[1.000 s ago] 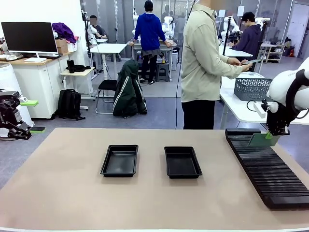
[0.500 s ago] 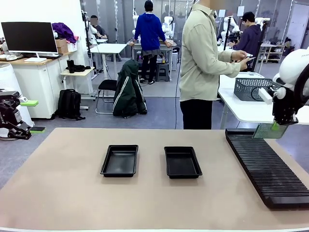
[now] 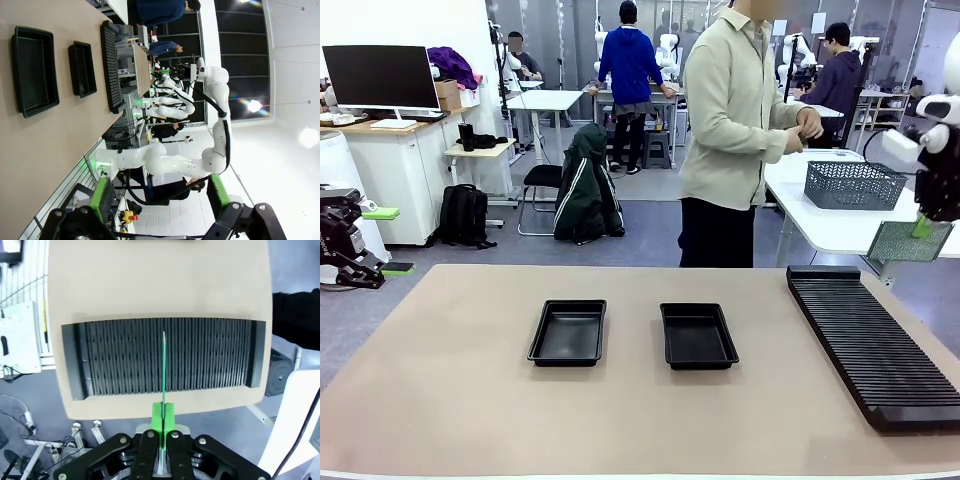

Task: Inspect and transfer BCBs to ESD trays.
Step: Pick up the Blank PCB from the PCB Rack and place it in the left ESD tray.

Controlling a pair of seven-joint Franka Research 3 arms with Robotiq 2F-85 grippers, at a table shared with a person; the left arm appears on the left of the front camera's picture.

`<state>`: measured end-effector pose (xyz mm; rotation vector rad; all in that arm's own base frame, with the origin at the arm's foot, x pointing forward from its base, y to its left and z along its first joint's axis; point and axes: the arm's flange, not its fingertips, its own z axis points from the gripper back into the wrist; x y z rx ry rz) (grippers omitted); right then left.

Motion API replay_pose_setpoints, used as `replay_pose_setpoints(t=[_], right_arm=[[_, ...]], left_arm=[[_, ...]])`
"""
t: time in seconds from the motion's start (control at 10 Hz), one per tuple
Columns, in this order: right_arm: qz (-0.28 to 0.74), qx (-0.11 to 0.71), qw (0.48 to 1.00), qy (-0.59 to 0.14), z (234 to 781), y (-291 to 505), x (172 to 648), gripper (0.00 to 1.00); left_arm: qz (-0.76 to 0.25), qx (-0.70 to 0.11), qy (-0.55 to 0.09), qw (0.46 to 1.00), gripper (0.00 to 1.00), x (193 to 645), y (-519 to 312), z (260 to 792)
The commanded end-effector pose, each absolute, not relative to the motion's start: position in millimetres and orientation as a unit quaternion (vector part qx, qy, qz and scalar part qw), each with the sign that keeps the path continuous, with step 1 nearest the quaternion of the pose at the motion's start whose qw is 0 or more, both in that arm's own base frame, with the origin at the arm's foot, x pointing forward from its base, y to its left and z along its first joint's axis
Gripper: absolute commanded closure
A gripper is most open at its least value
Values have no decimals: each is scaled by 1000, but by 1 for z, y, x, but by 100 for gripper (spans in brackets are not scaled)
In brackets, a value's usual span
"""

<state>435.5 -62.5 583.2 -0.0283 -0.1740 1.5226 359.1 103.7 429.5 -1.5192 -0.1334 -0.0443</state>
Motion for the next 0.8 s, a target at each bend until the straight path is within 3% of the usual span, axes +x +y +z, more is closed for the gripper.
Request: replay_pose_setpoints(t=[0.0,0.7], right_arm=[[676,-9,734,-62,610,-57,434,98],[663,1,746,-65,687,-56,416,98]], left_arm=[[-19,-688,-63,723,0,359,104,430],[-19,-688,-63,723,0,359,104,430]])
